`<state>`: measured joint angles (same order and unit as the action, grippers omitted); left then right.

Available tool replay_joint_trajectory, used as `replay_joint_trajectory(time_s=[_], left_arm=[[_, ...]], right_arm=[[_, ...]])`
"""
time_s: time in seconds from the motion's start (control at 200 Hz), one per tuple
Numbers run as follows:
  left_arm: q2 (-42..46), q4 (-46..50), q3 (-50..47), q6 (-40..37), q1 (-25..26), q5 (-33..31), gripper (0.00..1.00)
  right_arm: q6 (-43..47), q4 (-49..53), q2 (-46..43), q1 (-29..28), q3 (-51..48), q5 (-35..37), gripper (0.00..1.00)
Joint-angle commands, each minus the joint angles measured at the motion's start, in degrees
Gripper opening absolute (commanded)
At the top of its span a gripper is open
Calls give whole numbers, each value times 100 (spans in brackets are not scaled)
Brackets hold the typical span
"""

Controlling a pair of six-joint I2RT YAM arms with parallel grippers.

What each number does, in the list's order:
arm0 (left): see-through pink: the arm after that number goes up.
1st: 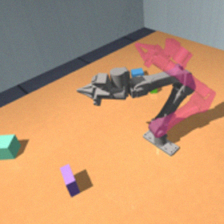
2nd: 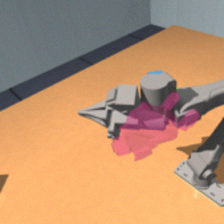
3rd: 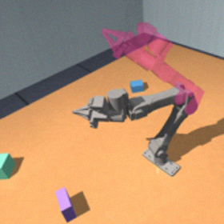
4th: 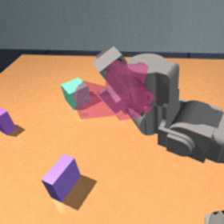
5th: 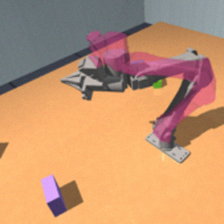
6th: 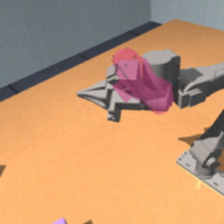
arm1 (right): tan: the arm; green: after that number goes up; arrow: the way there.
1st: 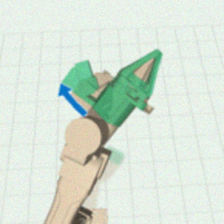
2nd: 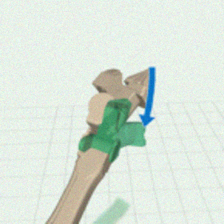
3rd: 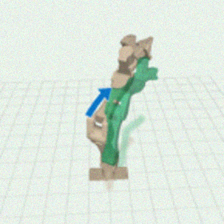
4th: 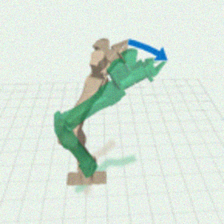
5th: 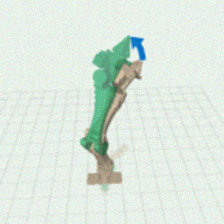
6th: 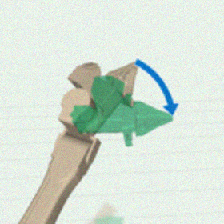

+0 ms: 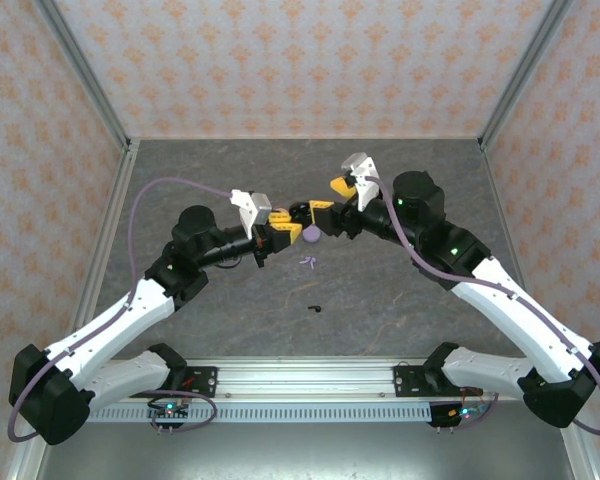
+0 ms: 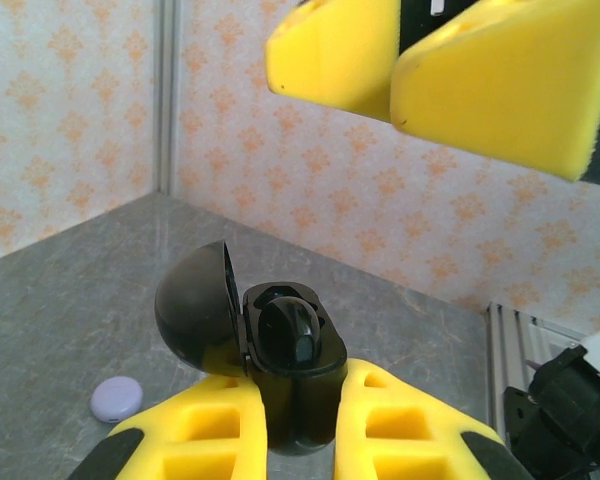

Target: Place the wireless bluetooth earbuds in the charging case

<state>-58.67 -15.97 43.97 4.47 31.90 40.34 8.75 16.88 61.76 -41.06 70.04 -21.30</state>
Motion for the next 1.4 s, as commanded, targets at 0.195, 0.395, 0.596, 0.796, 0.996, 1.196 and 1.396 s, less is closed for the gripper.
replay_joint_trajectory(time_s=[0.195,0.395,0.596,0.796,0.996,1.196,1.396], left_arm=[[269,267,-240,-133,7,-1779,0],[108,197,-189,40,-175,-1964,0],[-20,-18,-203,367,-435,-1992,0],[87,71,-239,453,-570,-2001,0],[276,192,-287,412,-641,-2032,0],[322,270,-292,381,-673,-2018,0],[313,261,-310,370,-676,-2000,0]], right_arm=[[-1554,729,-425,72,-1097,817,68],[-2749,509,-170,-104,-2345,501,68],[-2672,791,1134,-844,-2341,1326,80],[-2499,942,2489,-1301,-1728,1604,88],[-2411,1352,3312,-1543,-1253,1815,89],[-2492,1675,3516,-1576,-1220,1872,84],[-2560,1965,3564,-1589,-1271,1888,79]])
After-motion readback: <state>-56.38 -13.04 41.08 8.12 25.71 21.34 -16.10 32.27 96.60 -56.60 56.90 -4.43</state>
